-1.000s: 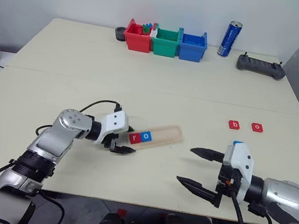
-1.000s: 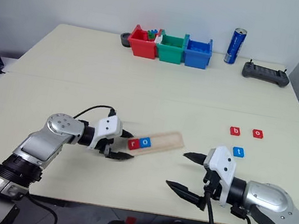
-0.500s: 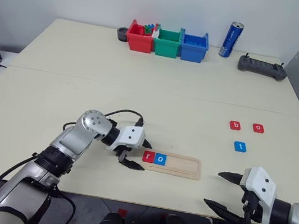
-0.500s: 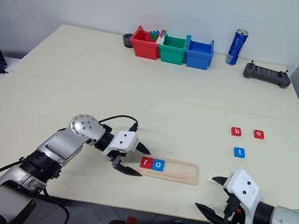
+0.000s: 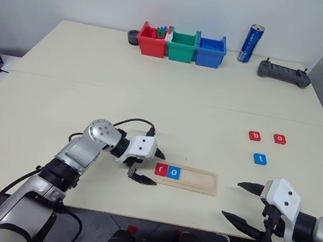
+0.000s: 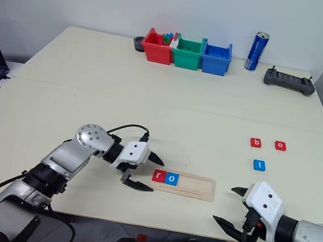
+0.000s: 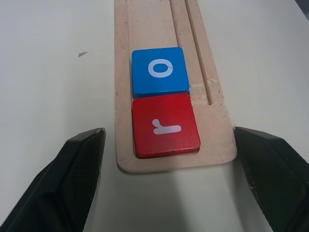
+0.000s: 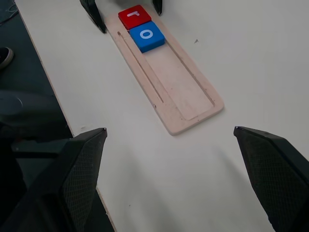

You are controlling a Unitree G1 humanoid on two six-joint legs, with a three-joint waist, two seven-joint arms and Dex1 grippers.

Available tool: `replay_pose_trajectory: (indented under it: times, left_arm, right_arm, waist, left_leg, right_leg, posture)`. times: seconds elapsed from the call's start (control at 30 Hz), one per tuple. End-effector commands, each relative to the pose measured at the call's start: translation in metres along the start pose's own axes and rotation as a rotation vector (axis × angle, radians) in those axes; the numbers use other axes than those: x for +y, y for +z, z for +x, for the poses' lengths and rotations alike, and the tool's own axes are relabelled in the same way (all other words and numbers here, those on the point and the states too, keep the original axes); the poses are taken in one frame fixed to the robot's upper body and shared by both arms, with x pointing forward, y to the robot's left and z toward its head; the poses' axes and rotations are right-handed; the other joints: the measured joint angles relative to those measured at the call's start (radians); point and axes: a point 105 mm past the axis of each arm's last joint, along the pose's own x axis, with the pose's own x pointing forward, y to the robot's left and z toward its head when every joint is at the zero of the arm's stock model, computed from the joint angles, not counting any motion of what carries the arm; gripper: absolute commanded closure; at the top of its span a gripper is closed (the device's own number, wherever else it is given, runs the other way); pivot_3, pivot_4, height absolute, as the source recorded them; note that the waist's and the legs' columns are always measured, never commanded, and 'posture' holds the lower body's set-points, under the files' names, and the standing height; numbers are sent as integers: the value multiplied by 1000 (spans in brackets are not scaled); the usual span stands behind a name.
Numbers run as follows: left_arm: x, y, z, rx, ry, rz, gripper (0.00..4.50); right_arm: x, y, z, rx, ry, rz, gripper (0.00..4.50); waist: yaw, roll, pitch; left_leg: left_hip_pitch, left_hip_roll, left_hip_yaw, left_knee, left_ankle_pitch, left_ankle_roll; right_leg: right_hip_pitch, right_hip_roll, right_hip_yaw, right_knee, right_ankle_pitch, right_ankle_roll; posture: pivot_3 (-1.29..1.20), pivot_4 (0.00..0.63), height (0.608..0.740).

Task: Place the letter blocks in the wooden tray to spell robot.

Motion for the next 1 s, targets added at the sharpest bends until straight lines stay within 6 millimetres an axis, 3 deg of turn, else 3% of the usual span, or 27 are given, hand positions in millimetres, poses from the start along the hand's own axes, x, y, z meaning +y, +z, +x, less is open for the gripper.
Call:
replay_pose_trajectory:
  times: [0.03,0.43,0.53,0.77,1.0]
  left_arm:
    - [-2,-1,-4,-21,9,18,32]
    - [2,16,-43,-144,183,-58,32]
    - [-1,17,-55,-174,246,-99,32]
    - [-20,18,-76,-213,295,-115,32]
    - [-32,24,-78,-274,287,-91,32]
  right_arm:
    - [-4,9,-2,-36,-6,-27,0]
    - [-42,17,-10,-121,-168,-24,0]
    - [-65,22,-9,-191,-302,21,0]
    - [-130,5,12,-158,-693,183,0]
    - [-172,-6,38,-156,-831,335,0]
  waist:
    - [0,0,0]
    - [-2,0,0]
    - [-4,0,0]
    - [-8,0,0]
    - [-10,1,1]
  left_leg:
    - [0,0,0,0,0,0]
    - [0,1,0,0,0,0]
    - [0,1,0,0,0,0]
    - [0,1,0,0,0,0]
    - [-1,1,1,-1,0,0]
  right_leg:
    - [0,0,0,0,0,-1]
    - [0,0,0,0,1,-1]
    - [0,0,0,0,1,-1]
    - [-1,0,0,1,2,-3]
    - [-2,0,0,1,2,-4]
  posture:
    - [0,150,740]
    - [0,150,740]
    - [0,150,740]
    - [0,150,740]
    - [0,150,740]
